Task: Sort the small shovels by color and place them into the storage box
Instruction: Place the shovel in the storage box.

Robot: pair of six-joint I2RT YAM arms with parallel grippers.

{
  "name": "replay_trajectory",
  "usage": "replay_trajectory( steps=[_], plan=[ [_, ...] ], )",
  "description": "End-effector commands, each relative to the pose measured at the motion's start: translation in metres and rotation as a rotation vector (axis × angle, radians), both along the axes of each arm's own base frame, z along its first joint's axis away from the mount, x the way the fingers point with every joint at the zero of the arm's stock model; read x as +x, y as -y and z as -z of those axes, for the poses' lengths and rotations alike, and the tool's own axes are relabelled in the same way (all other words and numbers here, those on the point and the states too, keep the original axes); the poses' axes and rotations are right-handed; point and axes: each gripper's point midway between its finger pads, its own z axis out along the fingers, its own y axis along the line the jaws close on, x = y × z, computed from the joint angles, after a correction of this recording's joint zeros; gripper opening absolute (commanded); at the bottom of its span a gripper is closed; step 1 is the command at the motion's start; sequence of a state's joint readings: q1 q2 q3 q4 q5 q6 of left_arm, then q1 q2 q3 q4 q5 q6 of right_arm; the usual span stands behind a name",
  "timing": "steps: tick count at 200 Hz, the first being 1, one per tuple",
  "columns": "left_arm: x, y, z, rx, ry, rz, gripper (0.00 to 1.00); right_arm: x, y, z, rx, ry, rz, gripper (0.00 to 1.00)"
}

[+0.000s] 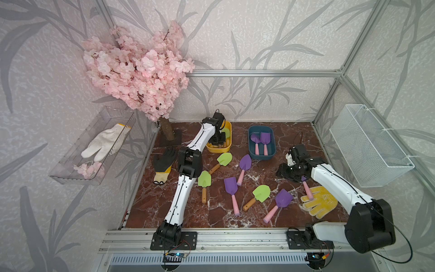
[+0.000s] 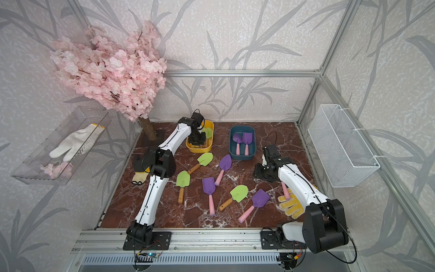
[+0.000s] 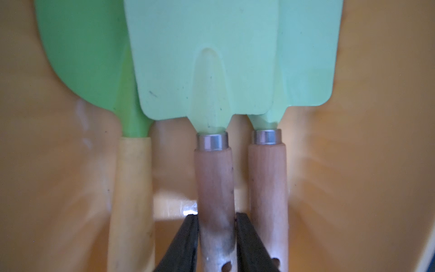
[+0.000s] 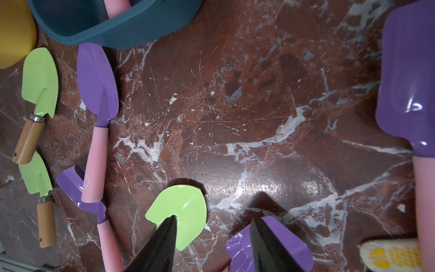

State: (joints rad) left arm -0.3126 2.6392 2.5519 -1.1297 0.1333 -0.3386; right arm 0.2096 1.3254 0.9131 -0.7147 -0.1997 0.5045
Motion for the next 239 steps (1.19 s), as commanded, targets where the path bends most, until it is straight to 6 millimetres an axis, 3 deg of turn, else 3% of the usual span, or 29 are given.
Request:
replay_trajectory(
  steps=[1, 84, 121, 159, 191, 239],
  plan=[
    [0.002, -0.002, 0.000, 0.002, 0.002, 0.006, 0.32, 0.002, 0.002, 0.000, -0.012, 0.003, 0.003, 0.55],
    [0.004, -0.002, -0.009, 0.001, 0.020, 0.006, 0.32, 0.002, 0.002, 0.000, -0.013, 0.004, 0.003, 0.55],
    [0.005, -0.002, -0.019, 0.003, 0.038, 0.004, 0.39, 0.002, 0.002, 0.000, -0.010, 0.004, 0.006, 0.55],
    [0.008, 0.000, -0.052, -0.011, 0.105, 0.006, 0.40, 0.005, 0.002, -0.004, -0.009, 0.012, 0.010, 0.55],
    [0.005, 0.006, -0.094, -0.022, 0.179, 0.026, 0.42, 0.006, 0.001, -0.010, 0.000, 0.021, 0.020, 0.55],
    [-0.023, 0.003, -0.149, -0.027, 0.230, 0.020, 0.47, 0.007, 0.000, -0.022, 0.011, 0.038, 0.034, 0.55]
  ],
)
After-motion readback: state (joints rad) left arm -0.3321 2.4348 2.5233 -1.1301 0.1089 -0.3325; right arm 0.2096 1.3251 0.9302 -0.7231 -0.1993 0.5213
